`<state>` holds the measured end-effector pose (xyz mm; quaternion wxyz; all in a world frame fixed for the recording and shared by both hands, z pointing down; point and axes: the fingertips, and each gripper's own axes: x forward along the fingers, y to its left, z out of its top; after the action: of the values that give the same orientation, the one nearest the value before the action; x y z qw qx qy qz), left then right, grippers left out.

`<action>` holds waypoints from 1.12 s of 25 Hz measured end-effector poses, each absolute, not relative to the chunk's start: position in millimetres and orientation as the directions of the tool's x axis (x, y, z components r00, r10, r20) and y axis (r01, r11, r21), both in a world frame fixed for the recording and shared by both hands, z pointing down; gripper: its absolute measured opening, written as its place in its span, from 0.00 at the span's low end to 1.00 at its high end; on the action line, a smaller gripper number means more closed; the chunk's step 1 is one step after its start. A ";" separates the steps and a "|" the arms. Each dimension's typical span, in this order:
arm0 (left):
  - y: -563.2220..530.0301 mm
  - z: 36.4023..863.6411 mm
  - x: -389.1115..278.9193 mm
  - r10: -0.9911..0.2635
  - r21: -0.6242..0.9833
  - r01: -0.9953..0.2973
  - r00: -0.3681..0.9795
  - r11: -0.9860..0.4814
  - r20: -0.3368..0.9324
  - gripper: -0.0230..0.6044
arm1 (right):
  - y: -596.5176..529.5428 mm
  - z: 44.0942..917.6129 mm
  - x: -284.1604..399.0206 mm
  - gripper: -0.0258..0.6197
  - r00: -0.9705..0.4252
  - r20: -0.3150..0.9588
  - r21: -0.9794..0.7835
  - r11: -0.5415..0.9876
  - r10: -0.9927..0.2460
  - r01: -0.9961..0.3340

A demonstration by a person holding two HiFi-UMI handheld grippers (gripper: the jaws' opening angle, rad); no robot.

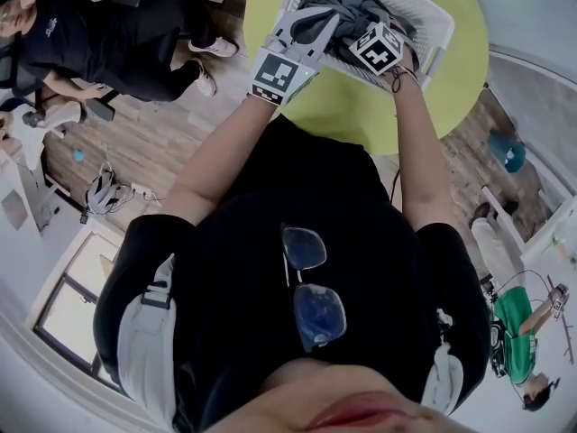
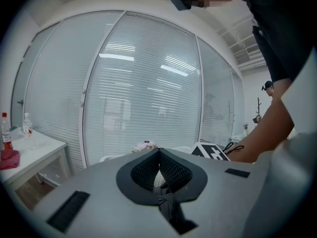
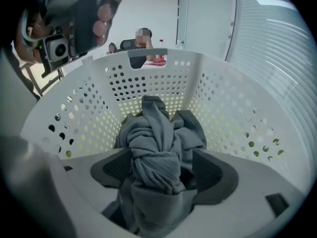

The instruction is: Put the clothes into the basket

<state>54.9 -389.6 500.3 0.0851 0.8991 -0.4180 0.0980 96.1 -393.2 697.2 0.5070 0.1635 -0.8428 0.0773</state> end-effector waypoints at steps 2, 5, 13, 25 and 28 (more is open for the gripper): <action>-386.4 497.1 57.1 -0.734 0.068 -0.765 0.635 -0.640 0.242 0.05 | -393.5 682.0 100.1 0.62 -0.445 0.868 0.042 0.926 -0.219 -0.374; -380.1 492.0 62.1 -0.731 0.062 -0.759 0.642 -0.648 0.232 0.05 | -393.1 659.5 107.4 0.62 -0.468 0.845 0.053 0.911 -0.259 -0.410; -367.1 477.4 68.8 -0.731 0.065 -0.755 0.649 -0.652 0.209 0.05 | -381.6 602.8 120.6 0.62 -0.547 0.771 0.032 0.877 -0.327 -0.479; -334.8 445.9 88.5 -0.706 0.043 -0.722 0.687 -0.691 0.172 0.05 | -345.9 500.1 152.0 0.59 -0.694 0.544 -0.052 0.807 -0.471 -0.589; -329.6 437.1 94.1 -0.699 0.039 -0.712 0.697 -0.701 0.161 0.05 | -336.3 477.3 161.6 0.52 -0.715 0.469 -0.055 0.791 -0.518 -0.610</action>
<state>94.1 -329.6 437.1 0.0490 0.9199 -0.3834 0.0670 161.6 -336.3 477.3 0.2203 0.3064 -0.9203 0.1033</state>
